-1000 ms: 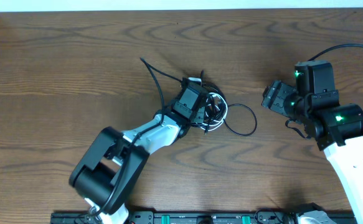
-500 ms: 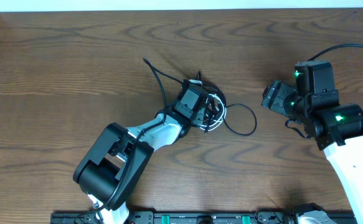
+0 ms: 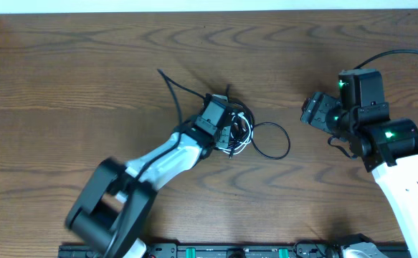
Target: Untangle cables
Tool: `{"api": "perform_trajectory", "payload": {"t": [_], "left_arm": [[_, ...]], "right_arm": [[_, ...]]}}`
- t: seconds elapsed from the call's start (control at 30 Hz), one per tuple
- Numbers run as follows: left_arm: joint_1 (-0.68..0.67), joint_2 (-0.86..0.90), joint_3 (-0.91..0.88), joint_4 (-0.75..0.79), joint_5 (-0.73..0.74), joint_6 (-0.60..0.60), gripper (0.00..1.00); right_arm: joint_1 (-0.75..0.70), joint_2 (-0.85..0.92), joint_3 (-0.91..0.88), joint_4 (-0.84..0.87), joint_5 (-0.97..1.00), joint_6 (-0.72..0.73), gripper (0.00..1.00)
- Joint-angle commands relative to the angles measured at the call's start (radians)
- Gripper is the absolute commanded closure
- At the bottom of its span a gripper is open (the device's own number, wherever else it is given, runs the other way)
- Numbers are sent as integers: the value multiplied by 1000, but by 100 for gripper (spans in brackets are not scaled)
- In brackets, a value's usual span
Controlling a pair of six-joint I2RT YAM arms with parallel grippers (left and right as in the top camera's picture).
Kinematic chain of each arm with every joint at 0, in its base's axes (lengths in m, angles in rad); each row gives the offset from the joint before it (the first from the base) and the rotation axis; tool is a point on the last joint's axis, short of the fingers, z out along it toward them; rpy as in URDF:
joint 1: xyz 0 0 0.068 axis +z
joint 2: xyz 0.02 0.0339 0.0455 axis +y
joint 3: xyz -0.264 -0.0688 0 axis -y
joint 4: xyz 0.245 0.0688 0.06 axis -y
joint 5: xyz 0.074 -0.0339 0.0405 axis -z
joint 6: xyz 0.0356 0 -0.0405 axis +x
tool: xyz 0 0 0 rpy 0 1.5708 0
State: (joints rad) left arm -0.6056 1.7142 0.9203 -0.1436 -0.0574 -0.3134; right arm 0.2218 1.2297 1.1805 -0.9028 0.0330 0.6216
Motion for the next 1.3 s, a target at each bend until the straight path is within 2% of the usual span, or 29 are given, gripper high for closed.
{"api": "perform_trajectory", "payload": {"t": [0.0,0.2,0.33,0.4,0.47,0.77,0.87,0.93,0.97,1.03,1.27], "left_arm": [[5,-130,-2,-10,131,6,92],[5,-248,-2,-10,208,5,92],[5,-280,-2,-7,208,0,92],[5,-285,-2,3,207,-23,93],[5,-285,-2,7,207,-45,92],[5,-285,1,109,208,-127,92],[5,-285,2,133,212,-163,92],[5,-285,2,164,290,-164,92],[5,-288,3,205,373,-164,92],[5,-298,11,233,428,-164,92],[50,-446,23,222,439,-160,92]], "right_arm": [[-5,14,1,9,1,14,20],[-4,160,1,7,-74,-4,18],[-4,282,1,48,-294,-68,16],[-4,352,1,81,-452,-148,14],[-4,399,1,84,-517,-163,14],[50,513,1,87,-604,-193,11],[89,513,1,110,-587,-193,9],[122,517,1,144,-533,-183,9],[151,522,1,166,-445,-137,9],[179,530,1,169,-319,-66,11],[169,539,1,111,32,90,12]]}}
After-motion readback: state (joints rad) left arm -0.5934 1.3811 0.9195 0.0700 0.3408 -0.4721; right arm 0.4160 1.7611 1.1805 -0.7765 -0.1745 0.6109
